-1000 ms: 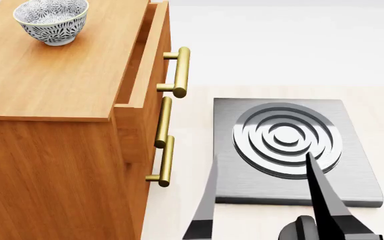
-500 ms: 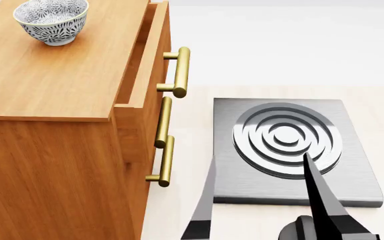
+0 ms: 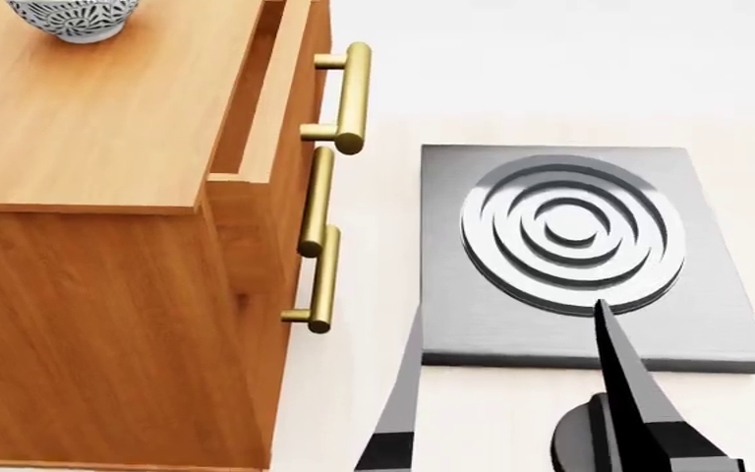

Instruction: Pick the akita bowl on the wooden cabinet and place it on the plate.

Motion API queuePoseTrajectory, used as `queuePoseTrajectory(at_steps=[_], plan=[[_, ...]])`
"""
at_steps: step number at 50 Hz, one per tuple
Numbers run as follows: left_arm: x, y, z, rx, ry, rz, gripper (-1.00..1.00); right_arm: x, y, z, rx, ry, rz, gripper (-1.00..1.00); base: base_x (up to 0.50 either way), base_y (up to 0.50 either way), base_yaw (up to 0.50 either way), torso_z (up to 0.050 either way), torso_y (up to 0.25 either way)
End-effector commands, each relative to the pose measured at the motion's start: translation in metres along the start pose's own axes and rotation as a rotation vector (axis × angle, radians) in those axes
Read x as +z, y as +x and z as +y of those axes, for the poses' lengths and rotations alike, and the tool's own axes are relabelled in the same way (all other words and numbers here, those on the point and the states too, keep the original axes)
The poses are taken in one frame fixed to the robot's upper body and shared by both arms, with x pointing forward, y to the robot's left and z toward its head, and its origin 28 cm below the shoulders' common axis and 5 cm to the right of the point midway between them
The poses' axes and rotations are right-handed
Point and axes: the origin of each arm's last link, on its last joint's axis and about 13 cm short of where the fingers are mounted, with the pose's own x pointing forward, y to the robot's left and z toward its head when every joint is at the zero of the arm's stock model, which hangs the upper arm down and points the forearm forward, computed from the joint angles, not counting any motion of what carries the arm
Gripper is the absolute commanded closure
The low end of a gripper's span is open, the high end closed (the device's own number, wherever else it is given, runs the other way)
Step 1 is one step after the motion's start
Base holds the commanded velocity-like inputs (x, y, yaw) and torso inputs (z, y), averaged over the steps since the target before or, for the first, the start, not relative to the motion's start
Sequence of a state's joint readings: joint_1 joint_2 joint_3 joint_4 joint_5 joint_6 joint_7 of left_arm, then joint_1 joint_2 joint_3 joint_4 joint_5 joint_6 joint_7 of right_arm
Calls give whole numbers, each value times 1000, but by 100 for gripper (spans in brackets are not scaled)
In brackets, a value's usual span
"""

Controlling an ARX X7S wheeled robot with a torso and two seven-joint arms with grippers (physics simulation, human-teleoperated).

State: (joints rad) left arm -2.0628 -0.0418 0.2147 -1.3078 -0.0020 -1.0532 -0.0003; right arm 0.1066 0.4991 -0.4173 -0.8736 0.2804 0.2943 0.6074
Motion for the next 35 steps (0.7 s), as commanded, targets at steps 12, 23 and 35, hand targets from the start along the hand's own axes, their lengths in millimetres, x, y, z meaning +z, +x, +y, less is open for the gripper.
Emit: queuePoseTrajectory(at_steps=[12, 23, 35], plan=[[-22, 5, 4, -18, -80, 195, -100, 0, 0, 0, 0, -1, 0, -100, 0, 0, 0, 0, -170], [-36, 15, 3, -68, -102, 240, -100, -1, 0, 0, 2, 0, 4, -100, 0, 0, 0, 0, 0], [-39, 22, 2, 22, 113, 192, 100, -5, 2, 0, 1, 2, 14, -100, 0, 0, 0, 0, -2]])
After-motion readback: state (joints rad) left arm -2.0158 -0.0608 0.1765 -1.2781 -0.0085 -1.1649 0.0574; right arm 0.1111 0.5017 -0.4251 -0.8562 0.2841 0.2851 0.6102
